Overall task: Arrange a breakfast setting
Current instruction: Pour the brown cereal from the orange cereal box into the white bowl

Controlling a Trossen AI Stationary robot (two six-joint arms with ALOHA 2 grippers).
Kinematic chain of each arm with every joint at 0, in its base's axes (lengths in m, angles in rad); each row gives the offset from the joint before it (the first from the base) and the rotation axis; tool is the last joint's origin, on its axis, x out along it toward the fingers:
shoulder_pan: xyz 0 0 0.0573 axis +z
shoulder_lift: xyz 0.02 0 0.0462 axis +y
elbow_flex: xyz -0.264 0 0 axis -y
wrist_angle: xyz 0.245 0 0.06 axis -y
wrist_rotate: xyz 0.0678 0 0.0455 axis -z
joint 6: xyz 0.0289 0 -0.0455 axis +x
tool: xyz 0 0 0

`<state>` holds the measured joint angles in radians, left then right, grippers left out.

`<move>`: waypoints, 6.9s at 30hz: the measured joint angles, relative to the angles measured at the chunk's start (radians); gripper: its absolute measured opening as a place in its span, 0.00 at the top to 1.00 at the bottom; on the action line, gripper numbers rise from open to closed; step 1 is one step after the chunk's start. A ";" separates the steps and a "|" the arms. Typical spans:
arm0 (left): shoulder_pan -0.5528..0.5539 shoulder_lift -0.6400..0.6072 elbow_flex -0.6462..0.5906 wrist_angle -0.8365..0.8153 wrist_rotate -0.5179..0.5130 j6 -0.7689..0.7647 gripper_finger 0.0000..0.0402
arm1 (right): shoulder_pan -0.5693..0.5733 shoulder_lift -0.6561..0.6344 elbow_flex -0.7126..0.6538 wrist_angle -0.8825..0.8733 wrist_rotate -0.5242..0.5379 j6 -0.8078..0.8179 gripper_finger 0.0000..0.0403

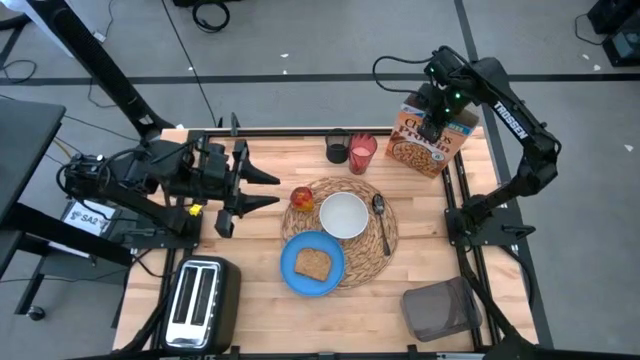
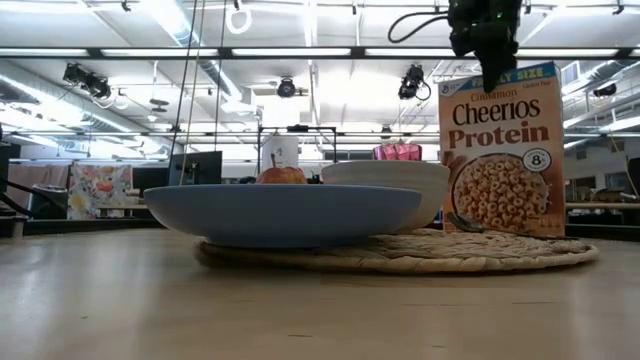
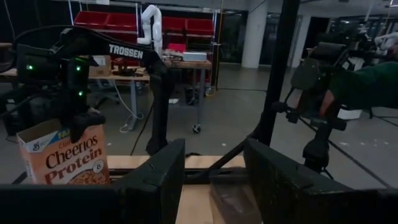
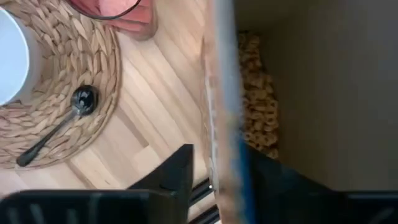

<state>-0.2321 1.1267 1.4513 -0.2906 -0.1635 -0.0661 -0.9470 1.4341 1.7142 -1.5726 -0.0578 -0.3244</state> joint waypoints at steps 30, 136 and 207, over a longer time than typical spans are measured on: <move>0.293 0.265 0.000 -0.130 0.034 -0.232 0.27 | 0.291 -0.336 -0.001 -0.002 -0.077 0.012 1.00; 0.270 0.637 0.045 0.251 0.122 -0.109 0.57 | 0.763 -0.393 0.002 0.562 -0.105 0.080 0.61; 0.368 0.335 0.286 0.409 0.183 -0.052 0.52 | 0.760 -0.166 -0.456 2.388 -0.137 0.578 0.25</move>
<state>0.1356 1.4616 1.7374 0.1184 0.0197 -0.1184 -0.1875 1.2684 1.2579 0.8158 -0.1951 0.2536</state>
